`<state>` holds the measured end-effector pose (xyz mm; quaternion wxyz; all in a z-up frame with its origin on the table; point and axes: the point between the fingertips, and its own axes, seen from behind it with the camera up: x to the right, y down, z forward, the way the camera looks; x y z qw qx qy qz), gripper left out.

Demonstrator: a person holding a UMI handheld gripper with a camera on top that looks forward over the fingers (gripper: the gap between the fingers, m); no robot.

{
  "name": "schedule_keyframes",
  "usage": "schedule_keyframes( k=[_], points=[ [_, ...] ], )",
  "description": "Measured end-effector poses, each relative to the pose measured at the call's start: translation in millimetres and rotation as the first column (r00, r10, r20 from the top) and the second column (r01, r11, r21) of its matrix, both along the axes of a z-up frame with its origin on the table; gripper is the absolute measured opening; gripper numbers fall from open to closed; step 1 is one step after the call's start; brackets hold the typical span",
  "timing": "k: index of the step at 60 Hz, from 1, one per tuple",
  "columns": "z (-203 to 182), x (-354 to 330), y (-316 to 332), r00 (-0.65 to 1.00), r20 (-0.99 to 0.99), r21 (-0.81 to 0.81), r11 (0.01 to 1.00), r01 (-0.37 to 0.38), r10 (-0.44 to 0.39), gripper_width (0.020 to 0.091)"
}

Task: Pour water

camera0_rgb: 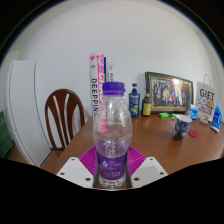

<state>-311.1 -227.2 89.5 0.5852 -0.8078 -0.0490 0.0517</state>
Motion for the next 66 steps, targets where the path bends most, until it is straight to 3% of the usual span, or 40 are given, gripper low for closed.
schedule_keyframes(
  k=[8, 20, 32, 46, 58, 66],
  points=[
    [41.9, 4.3, 15.0, 0.996, -0.085, 0.012, 1.000, 0.001, 0.000, 0.0367],
    [144.0, 31.1, 58.3, 0.946, -0.323, 0.098, 0.995, 0.025, 0.008, 0.0369],
    [204.4, 80.0, 110.7, 0.738, -0.675, 0.082, 0.995, 0.060, 0.011, 0.0367],
    [184.2, 141.5, 162.8, 0.151, -0.985, -0.085, 0.996, 0.005, -0.085, 0.0368],
    [137.3, 173.8, 180.5, -0.221, -0.952, -0.206, 0.977, -0.051, -0.212, 0.0366],
    [117.4, 189.3, 191.5, -0.421, -0.872, -0.244, 0.967, -0.071, -0.251, 0.0367]
  ],
)
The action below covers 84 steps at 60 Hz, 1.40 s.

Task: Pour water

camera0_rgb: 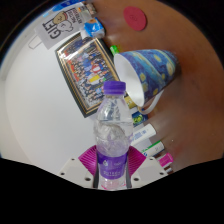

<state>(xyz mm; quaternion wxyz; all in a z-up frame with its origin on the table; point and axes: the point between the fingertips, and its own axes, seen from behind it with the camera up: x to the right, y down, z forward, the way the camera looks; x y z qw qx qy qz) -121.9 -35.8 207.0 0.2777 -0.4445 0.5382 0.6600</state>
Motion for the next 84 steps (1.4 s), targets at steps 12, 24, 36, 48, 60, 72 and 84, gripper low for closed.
schedule_keyframes(
  k=[12, 24, 36, 48, 60, 72, 84],
  points=[
    [-8.9, -2.7, -1.0, 0.998, -0.058, -0.029, 0.999, -0.041, 0.039, 0.0365],
    [4.0, -12.3, -9.0, 0.980, 0.161, -0.011, 0.993, -0.120, 0.120, 0.0367],
    [37.0, 15.6, -1.8, 0.749, 0.656, 0.074, 0.979, -0.188, 0.094, 0.0367],
    [71.4, 78.7, 10.7, 0.293, 0.953, 0.149, 0.959, -0.239, -0.075, 0.0368],
    [64.9, 163.9, 27.2, -0.170, 0.962, 0.175, 0.959, -0.224, -0.215, 0.0366],
    [-18.9, 243.1, 36.0, -0.373, 0.920, 0.069, 0.988, -0.140, -0.117, 0.0366],
    [-99.9, 271.0, 29.4, -0.413, 0.910, -0.016, 0.994, -0.111, -0.032, 0.0365]
  ],
)
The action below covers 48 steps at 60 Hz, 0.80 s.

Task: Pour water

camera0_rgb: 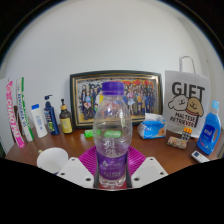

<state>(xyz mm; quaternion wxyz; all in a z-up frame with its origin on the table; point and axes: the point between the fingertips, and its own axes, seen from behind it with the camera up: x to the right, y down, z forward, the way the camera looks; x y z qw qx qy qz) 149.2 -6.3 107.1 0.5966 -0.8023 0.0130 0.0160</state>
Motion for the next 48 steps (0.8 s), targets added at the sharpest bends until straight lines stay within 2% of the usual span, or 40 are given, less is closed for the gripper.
schedule_keyframes(
  k=[5, 12, 21, 23, 27, 29, 31, 48],
  points=[
    [-21.9, 0.8, -4.0, 1.000, 0.012, -0.016, 1.000, -0.002, 0.003, 0.0373],
    [-18.7, -1.6, -7.9, 0.999, 0.033, 0.045, 0.999, 0.001, -0.003, 0.0371],
    [-20.7, 1.7, -10.9, 1.000, 0.016, 0.014, 1.000, 0.022, -0.022, 0.0507],
    [-22.1, 2.1, -13.1, 1.000, 0.011, -0.012, 1.000, 0.024, -0.024, 0.0574],
    [-14.5, -1.2, -18.9, 1.000, -0.009, -0.032, 0.999, 0.020, -0.021, 0.0794],
    [-9.6, -0.3, -22.8, 1.000, -0.019, -0.038, 0.999, 0.023, -0.024, 0.0870],
    [-5.5, -1.6, -28.7, 0.999, -0.029, -0.056, 0.998, 0.027, -0.029, 0.0853],
    [52.8, -29.3, -125.4, 0.997, -0.039, -0.175, 0.983, 0.054, -0.062, 0.0853]
  ],
)
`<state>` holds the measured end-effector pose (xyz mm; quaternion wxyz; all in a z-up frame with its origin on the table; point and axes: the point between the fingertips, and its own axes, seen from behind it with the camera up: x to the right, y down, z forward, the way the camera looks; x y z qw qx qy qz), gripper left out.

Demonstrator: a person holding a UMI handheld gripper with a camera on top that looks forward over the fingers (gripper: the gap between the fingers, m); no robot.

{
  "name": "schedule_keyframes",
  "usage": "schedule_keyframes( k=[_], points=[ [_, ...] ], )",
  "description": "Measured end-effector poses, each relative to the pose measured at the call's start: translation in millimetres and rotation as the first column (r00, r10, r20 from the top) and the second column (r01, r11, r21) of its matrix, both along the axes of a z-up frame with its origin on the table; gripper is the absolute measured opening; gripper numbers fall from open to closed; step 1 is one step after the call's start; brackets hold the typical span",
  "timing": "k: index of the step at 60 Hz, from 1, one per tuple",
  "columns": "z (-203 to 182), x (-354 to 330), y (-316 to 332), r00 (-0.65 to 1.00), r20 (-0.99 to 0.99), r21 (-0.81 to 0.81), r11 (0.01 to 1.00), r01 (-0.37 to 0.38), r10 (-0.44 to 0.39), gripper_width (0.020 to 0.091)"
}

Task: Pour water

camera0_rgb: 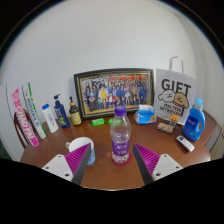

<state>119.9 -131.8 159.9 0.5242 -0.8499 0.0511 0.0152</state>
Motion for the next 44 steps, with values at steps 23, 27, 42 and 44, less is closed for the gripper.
schedule_keyframes(
  k=[23, 27, 42, 44],
  points=[
    [46.1, -66.1, -157.1, 0.995, 0.098, -0.131, 0.991, -0.023, 0.036, 0.0855],
    [49.3, -73.8, -171.2, 0.992, 0.118, -0.129, 0.991, -0.025, 0.040, 0.0855],
    [40.6, -85.7, -192.0, 0.991, 0.124, -0.148, 0.988, -0.037, 0.055, 0.0856],
    [41.7, -83.6, -191.0, 0.990, 0.132, -0.144, 0.989, -0.031, 0.051, 0.0856]
  ],
)
